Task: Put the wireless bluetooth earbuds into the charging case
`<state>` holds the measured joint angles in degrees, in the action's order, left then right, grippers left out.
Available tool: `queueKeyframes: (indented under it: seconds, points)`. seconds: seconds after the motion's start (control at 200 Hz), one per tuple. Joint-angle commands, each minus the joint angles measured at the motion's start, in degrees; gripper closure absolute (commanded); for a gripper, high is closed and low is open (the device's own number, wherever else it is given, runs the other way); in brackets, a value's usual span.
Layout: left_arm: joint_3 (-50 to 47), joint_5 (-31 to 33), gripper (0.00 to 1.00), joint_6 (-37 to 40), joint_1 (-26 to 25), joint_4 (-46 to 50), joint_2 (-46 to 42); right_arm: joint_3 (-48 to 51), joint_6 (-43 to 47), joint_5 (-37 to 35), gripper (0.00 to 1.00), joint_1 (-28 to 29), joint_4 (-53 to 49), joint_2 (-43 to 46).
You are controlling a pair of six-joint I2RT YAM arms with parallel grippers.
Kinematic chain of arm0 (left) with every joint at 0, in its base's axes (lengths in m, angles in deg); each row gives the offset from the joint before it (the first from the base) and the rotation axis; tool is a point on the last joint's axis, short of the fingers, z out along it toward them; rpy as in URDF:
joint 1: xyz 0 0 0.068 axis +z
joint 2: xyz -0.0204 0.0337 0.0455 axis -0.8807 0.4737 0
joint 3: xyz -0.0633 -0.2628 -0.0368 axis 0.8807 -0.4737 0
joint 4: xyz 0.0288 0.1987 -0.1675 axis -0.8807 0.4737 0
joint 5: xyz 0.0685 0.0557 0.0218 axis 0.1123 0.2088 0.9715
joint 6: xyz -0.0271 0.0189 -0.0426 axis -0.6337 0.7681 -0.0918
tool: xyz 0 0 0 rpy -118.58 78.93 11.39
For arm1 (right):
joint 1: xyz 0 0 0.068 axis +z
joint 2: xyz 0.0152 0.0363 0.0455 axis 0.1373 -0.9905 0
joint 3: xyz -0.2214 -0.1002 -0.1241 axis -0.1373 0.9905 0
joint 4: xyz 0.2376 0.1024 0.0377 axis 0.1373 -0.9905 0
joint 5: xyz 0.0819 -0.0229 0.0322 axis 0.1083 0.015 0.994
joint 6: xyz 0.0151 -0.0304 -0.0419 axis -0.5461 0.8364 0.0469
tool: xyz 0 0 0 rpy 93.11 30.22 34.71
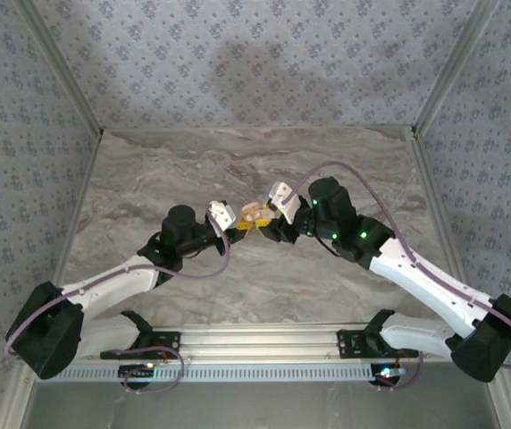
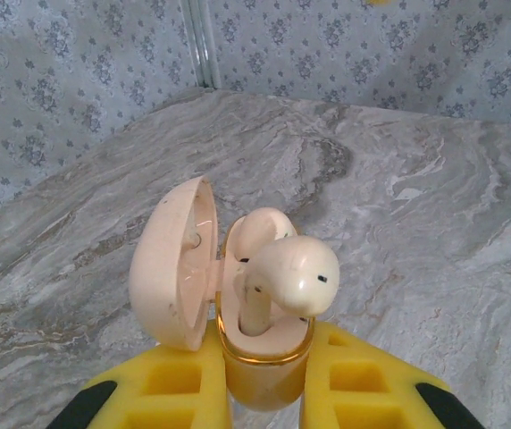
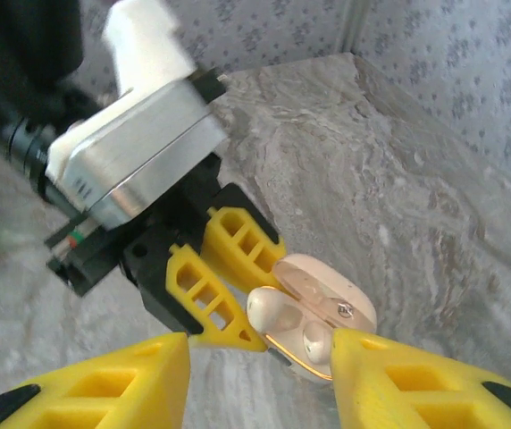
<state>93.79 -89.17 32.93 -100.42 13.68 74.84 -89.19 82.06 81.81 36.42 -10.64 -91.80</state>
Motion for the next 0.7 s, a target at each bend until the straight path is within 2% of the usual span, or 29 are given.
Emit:
queueKeyframes:
  seconds: [0.0,0.235,0.7]
  points:
    - [1.4,0.7,0.89,2.2,-0.3,0.3,-1.2,2.4,11.5,1.0,0.53,1.4,4.1,-0.3]
    - [0.9,0.3,0.89,2.1,-0.3,0.4,-2.1,7.2,15.8,-1.1,0.53,1.9,14.3,-1.6]
    - [0.8,-0.3,0.89,1.4,-0.2,0.0,-2.6,7.9,13.8,0.4,0.57,2.0,19.6,-4.7]
